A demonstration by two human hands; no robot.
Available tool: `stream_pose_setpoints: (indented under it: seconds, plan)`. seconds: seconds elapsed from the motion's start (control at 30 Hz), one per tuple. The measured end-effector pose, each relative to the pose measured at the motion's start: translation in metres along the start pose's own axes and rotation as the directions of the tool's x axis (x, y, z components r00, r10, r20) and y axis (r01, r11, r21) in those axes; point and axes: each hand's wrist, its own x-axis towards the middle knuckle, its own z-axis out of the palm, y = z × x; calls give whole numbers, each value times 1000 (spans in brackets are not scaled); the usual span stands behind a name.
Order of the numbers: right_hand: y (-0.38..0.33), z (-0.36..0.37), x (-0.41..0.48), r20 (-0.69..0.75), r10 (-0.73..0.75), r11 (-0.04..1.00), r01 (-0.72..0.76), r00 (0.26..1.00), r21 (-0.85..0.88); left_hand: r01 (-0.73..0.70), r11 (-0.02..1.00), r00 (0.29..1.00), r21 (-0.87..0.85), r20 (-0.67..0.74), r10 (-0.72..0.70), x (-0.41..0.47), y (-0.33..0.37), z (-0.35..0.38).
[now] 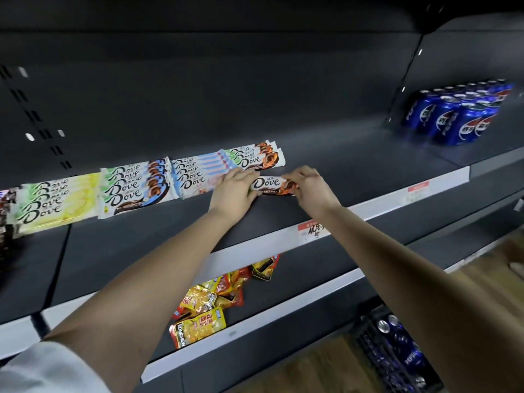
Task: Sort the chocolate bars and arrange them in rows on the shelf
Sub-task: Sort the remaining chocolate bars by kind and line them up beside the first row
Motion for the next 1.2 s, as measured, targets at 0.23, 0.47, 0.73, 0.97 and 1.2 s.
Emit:
stream_pose_setpoints:
  seconds: [0.23,0.47,0.73,0.97,1.2]
  plan:
    - [15,5,22,-25,-23,999,23,999,23,101,990,993,95,-66,-95,15,3,12]
    - [24,15,44,-53,-33,999,35,998,40,327,941,941,88,-126,-315,18,-2,19]
    - [26,29,66,-49,-63,994,67,997,92,412,903,911,119,-79,-405,20,-2,22]
    - [24,45,78,-84,-92,983,104,992,153,390,915,920,103,-96,-381,20,-4,23]
    - [18,49,84,-55,-89,986,96,995,139,364,929,928,72,-108,-355,20,-3,22]
